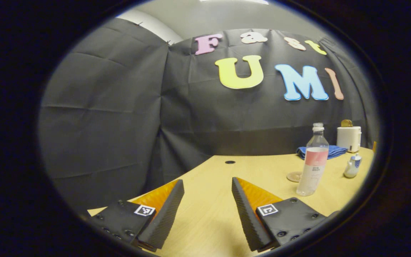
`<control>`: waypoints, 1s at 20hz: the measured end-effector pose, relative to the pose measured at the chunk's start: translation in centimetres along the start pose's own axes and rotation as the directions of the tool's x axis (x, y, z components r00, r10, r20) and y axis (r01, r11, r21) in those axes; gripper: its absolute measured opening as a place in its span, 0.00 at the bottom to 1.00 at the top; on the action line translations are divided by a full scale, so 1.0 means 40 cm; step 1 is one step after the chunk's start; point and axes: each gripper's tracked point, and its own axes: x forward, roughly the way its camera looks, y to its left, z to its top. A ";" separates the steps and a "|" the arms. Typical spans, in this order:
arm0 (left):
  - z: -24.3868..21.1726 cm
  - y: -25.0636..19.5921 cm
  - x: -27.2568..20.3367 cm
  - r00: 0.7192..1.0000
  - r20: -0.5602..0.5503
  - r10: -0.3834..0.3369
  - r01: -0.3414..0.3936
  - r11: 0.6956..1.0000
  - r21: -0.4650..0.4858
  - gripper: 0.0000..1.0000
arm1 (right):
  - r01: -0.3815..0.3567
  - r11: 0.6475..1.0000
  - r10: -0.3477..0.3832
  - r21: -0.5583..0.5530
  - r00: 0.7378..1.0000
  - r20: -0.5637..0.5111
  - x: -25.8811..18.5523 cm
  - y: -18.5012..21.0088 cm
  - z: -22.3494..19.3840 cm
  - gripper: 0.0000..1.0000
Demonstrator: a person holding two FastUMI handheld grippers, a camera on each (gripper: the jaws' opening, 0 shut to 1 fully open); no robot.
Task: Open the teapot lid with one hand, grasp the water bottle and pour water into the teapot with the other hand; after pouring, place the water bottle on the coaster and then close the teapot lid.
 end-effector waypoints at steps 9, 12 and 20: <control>0.014 -0.274 -0.044 0.983 -0.006 -0.184 0.183 0.983 -0.024 0.91 | -0.018 1.000 0.019 0.023 0.999 -0.036 0.089 -0.035 -0.005 0.60; 0.027 -0.343 -0.042 0.973 -0.012 -0.231 0.230 0.972 -0.046 0.90 | -0.023 1.000 0.024 0.003 0.998 -0.051 0.102 -0.036 -0.023 0.60; 0.088 -0.421 -0.036 0.953 0.003 -0.303 0.303 0.953 -0.024 0.90 | -0.058 0.997 0.064 0.041 0.987 -0.149 0.193 -0.010 -0.046 0.59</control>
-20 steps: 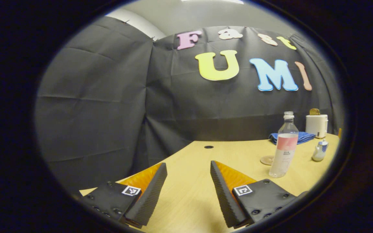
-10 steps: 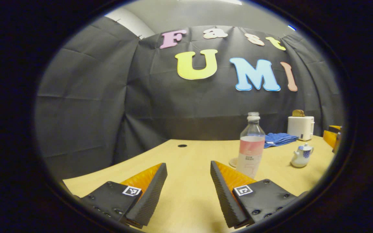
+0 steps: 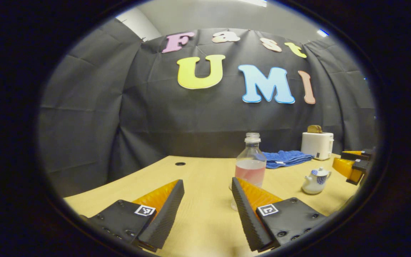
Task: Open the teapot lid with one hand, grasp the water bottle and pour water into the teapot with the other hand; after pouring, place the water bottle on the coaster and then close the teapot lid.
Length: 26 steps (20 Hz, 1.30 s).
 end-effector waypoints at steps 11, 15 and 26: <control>0.024 -0.051 0.037 0.997 -0.002 -0.074 0.074 0.997 -0.028 0.90 | 0.003 0.999 0.004 0.047 0.989 -0.151 0.121 0.015 -0.063 0.55; 0.014 -0.051 0.045 0.997 -0.012 -0.076 0.076 0.997 -0.031 0.90 | -0.006 0.999 0.013 0.051 0.989 -0.149 0.129 0.022 -0.067 0.29; 0.015 -0.057 0.054 0.996 -0.013 -0.088 0.088 0.995 -0.040 0.91 | 0.014 0.997 -0.001 0.082 0.989 -0.149 0.134 0.001 -0.068 0.08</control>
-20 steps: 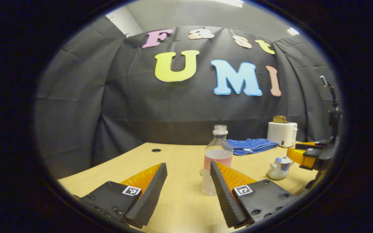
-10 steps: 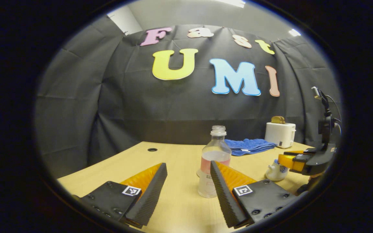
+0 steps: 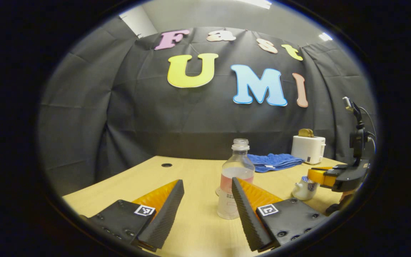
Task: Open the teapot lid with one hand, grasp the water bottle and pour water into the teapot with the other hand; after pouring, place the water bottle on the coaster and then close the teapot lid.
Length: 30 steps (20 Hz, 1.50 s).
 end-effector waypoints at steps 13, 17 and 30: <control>-0.006 -0.076 0.019 0.995 -0.014 -0.099 0.099 0.995 0.005 1.00 | -0.013 0.999 0.012 0.035 0.999 0.042 -0.011 -0.004 0.053 0.06; -0.032 -0.097 0.056 0.992 -0.049 -0.117 0.119 0.992 0.032 1.00 | -0.016 0.998 0.011 0.058 0.997 0.078 -0.020 -0.012 0.078 0.06; -0.098 -0.146 0.172 0.987 -0.119 -0.104 0.120 0.983 0.138 0.91 | 0.016 0.995 -0.027 0.095 0.993 0.115 -0.052 -0.118 0.107 0.06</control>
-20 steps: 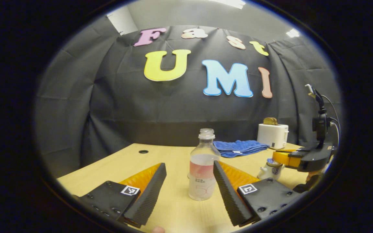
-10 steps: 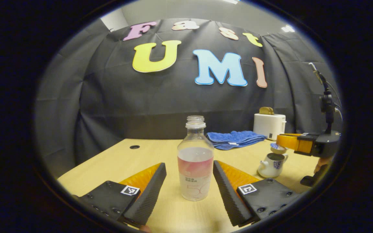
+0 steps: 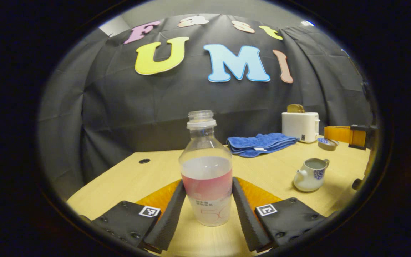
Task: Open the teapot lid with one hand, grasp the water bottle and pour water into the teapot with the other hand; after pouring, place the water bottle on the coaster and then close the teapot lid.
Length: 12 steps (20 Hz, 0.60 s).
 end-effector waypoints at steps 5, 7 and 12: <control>0.012 -0.032 0.017 1.000 -0.014 -0.009 0.011 0.995 0.094 0.84 | 0.025 1.000 -0.025 0.016 1.000 -0.002 -0.004 -0.043 -0.006 0.06; 0.016 -0.052 0.021 1.000 -0.013 -0.026 0.027 0.990 0.135 0.82 | 0.034 0.999 -0.034 0.023 0.999 -0.003 -0.007 -0.057 -0.009 0.06; 0.061 -0.079 0.036 1.000 0.024 -0.014 0.005 0.941 0.338 0.81 | 0.052 0.998 -0.052 0.037 0.999 -0.002 -0.017 -0.099 -0.017 0.06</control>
